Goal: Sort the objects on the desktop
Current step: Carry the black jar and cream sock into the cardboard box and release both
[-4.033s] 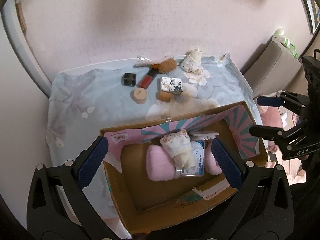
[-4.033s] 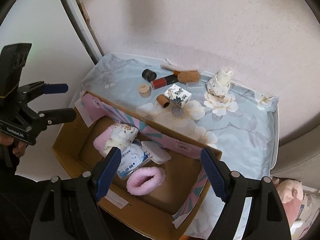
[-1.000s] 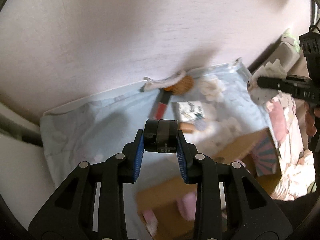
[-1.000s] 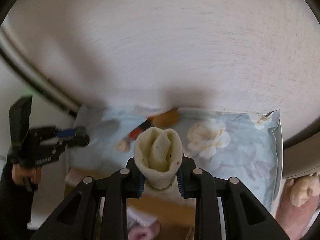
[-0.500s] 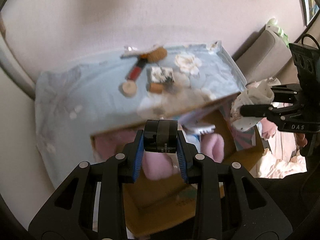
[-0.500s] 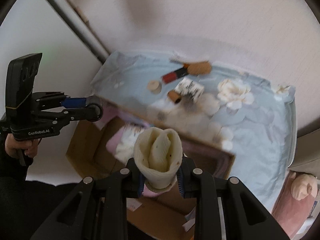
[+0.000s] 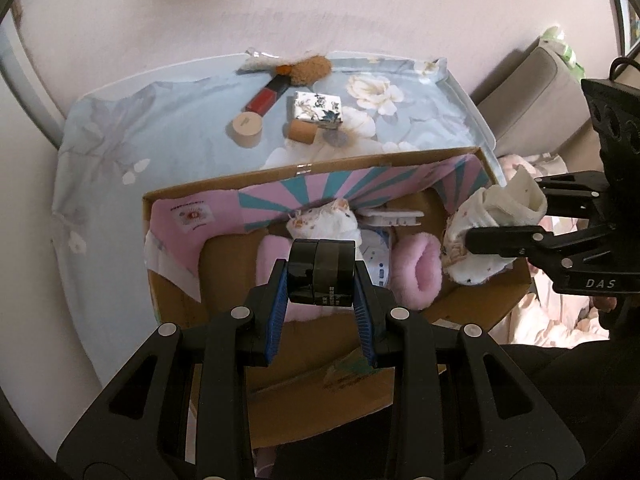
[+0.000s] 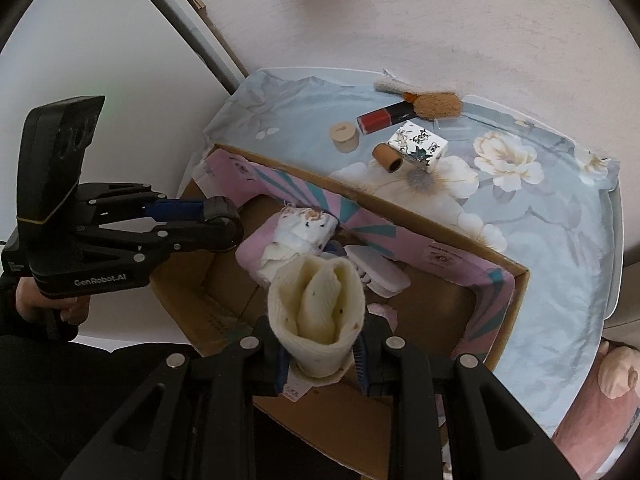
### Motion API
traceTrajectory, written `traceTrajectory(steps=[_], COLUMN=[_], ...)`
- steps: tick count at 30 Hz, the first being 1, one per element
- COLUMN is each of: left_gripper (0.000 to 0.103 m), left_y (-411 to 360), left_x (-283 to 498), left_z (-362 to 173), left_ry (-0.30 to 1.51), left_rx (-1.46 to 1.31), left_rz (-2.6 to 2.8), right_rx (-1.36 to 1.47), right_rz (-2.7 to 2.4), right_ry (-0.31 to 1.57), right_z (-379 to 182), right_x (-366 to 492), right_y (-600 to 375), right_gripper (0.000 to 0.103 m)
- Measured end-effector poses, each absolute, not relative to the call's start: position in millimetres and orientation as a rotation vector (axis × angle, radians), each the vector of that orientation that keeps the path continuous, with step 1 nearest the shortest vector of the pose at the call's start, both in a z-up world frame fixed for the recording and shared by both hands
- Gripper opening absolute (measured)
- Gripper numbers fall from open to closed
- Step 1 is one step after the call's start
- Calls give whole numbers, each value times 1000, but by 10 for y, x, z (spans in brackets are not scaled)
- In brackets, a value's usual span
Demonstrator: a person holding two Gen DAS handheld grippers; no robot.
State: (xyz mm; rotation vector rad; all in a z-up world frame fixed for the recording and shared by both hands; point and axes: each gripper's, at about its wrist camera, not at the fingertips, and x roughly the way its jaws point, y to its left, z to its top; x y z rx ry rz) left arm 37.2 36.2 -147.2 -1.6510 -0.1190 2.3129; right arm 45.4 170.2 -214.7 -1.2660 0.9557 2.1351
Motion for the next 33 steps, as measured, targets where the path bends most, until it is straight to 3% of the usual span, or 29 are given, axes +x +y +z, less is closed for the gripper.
traceTrajectory(steps=[9,11,13,15,16,33], left_gripper=[28,28,31,59,103,103], left_y=[351,359,374,401,411,387], left_x=[394,366,356,355,354,300], left_z=[-1573,-1611,-1622,-1606,-1600,-1591], left_ry=[-106,-95,-69,-45,-37,-57], left_rx=[-1695,-1727,-1736,-1723,-1719,-1681], left_rz=[2310,2302,2313,2316,2316,2332], right_rx=[-1279,-1308,-1350,-1358,-1353,-1290], right_rz=[2101,2064,2014,1988,1982,1979], right_ry=[982,983,973,965,971,1008], right_z=[-2218,-2261,-2321,-2348,-2355,-2298], right_x=[469,452,435,450,466,518], right_y=[1733,1750,1763,1771,1779,1804], right_gripper=[24,32,66,75,75,75])
